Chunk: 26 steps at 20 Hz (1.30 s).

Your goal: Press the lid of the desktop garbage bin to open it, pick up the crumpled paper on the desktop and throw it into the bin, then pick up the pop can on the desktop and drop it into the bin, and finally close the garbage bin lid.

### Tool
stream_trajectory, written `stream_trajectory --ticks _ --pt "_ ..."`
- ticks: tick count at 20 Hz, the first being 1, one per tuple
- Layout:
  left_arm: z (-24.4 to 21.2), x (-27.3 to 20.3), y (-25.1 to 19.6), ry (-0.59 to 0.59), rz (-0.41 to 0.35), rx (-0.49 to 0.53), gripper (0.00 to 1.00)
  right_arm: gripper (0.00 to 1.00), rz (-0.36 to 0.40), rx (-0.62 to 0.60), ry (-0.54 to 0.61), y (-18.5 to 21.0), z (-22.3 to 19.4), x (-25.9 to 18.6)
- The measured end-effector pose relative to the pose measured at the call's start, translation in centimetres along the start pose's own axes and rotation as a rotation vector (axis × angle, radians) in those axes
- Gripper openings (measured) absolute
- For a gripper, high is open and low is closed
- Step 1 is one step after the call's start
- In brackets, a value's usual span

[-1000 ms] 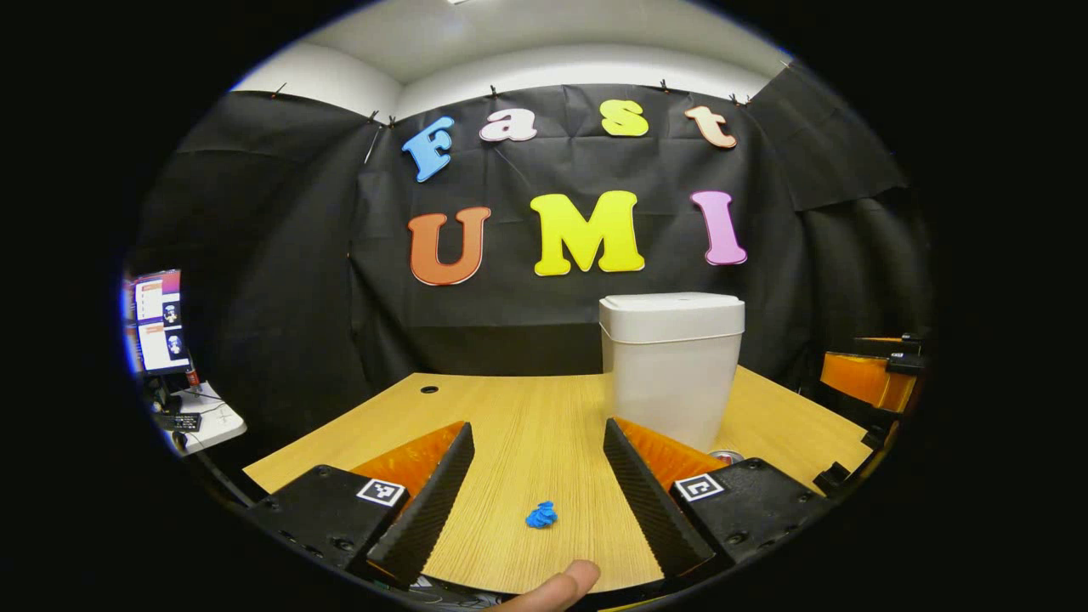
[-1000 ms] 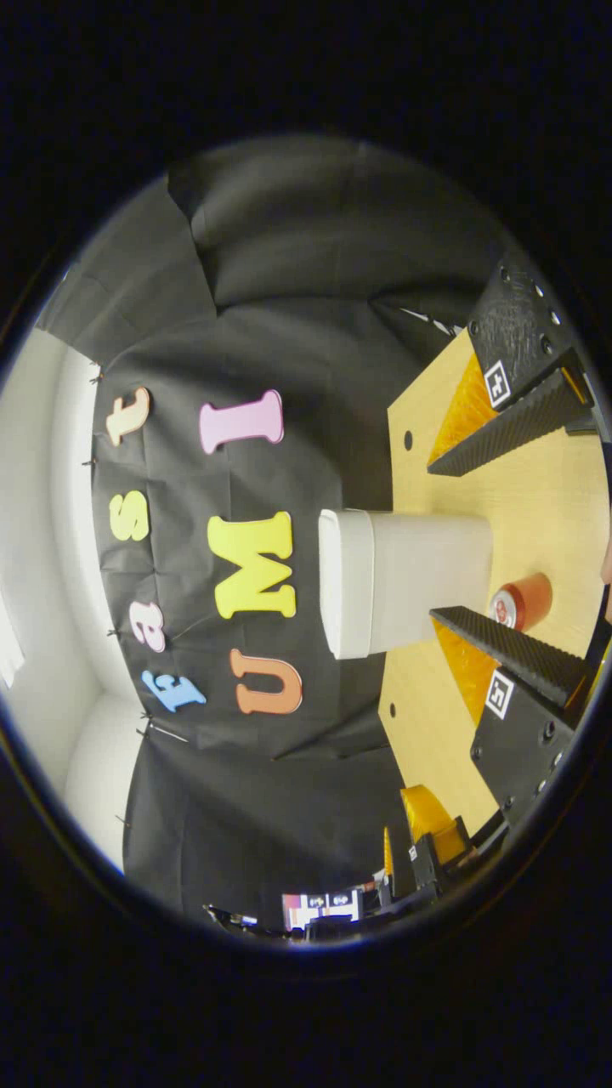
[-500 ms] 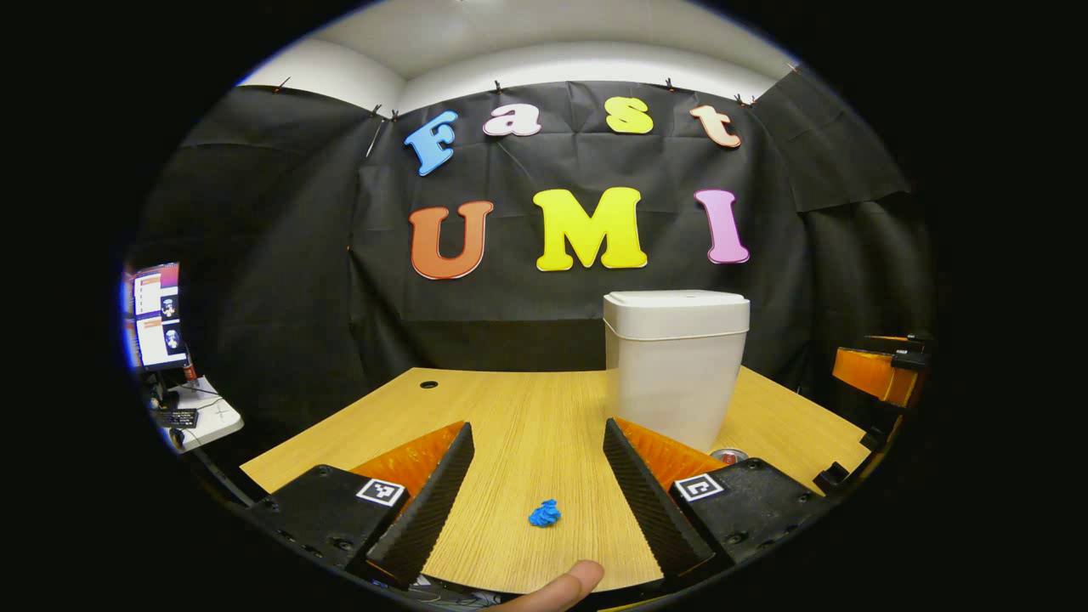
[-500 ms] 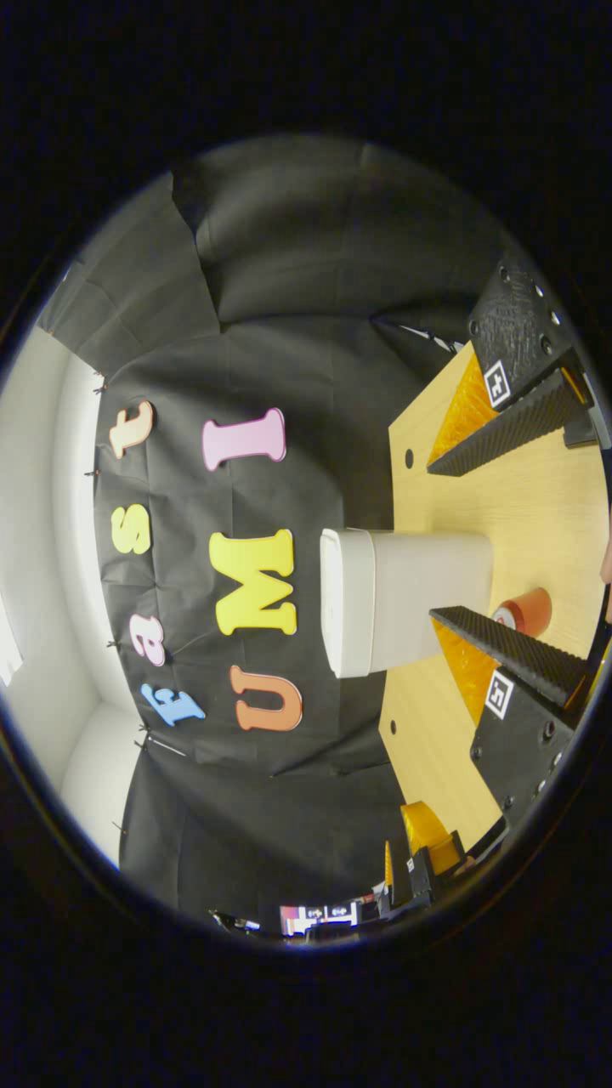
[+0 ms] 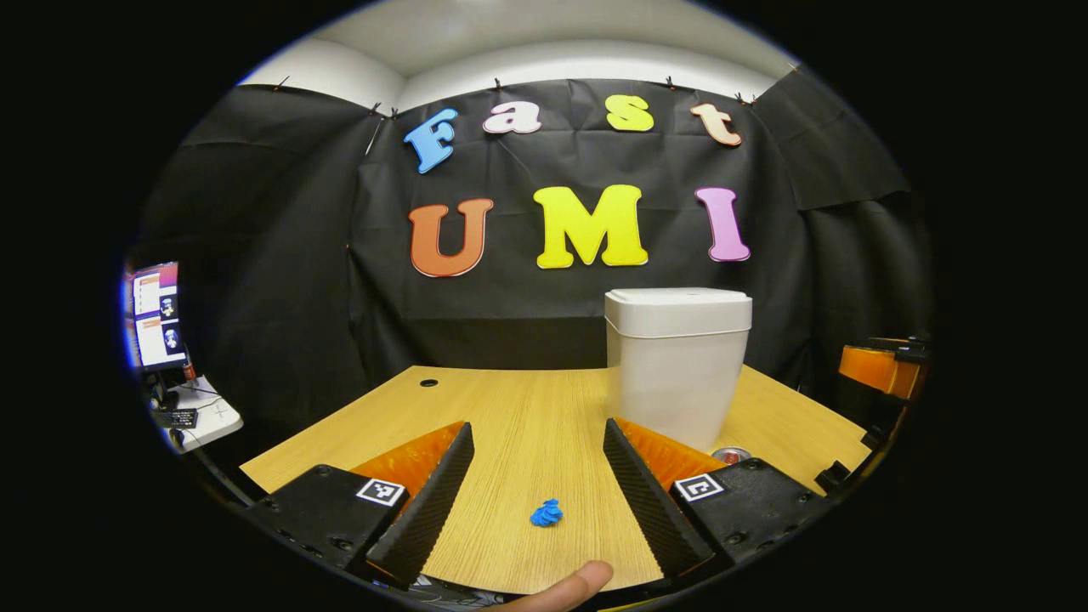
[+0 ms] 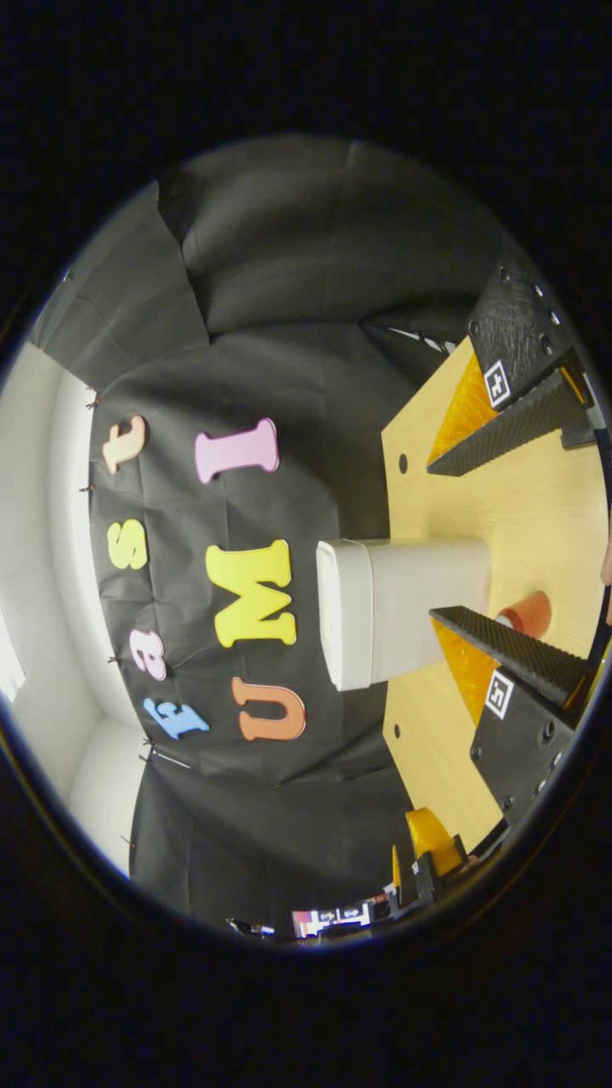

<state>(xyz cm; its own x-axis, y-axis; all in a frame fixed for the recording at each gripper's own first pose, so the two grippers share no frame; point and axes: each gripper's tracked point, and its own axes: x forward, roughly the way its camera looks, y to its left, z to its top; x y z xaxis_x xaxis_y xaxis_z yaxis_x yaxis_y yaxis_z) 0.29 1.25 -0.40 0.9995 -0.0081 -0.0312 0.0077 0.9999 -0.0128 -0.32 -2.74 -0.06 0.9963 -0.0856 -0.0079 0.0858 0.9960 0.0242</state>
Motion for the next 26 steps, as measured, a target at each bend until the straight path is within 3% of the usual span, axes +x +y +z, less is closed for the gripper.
stream_trajectory --ticks 12,13,14,19,21,22,26 --pt "-0.8 0.5 0.1 0.029 0.006 -0.014 0.99 0.99 -0.01 -0.088 -0.034 1.6 1.4 1.1" --pt "-0.7 0.5 0.1 0.027 0.004 -0.01 0.99 0.92 -0.003 -0.086 -0.05 2.1 2.2 1.4" --pt "-0.6 0.5 0.2 0.026 0.008 -0.007 0.99 0.96 0.013 -0.083 -0.063 2.8 2.7 1.8" --pt "-0.8 0.6 -0.2 0.027 0.001 0.004 0.99 0.92 0.054 -0.03 -0.088 5.7 5.5 5.1" --pt "-0.8 0.6 -0.1 0.028 0.004 0.009 0.99 0.93 0.002 -0.006 -0.098 5.2 6.7 6.6" --pt "-0.9 0.6 0.0 0.03 0.005 0.012 0.99 0.74 -0.009 0.007 -0.102 5.5 7.3 7.6" --pt "-1.3 1.1 0.4 0.039 0.016 0.004 0.99 0.37 -0.008 0.042 -0.097 6.7 9.2 11.3"
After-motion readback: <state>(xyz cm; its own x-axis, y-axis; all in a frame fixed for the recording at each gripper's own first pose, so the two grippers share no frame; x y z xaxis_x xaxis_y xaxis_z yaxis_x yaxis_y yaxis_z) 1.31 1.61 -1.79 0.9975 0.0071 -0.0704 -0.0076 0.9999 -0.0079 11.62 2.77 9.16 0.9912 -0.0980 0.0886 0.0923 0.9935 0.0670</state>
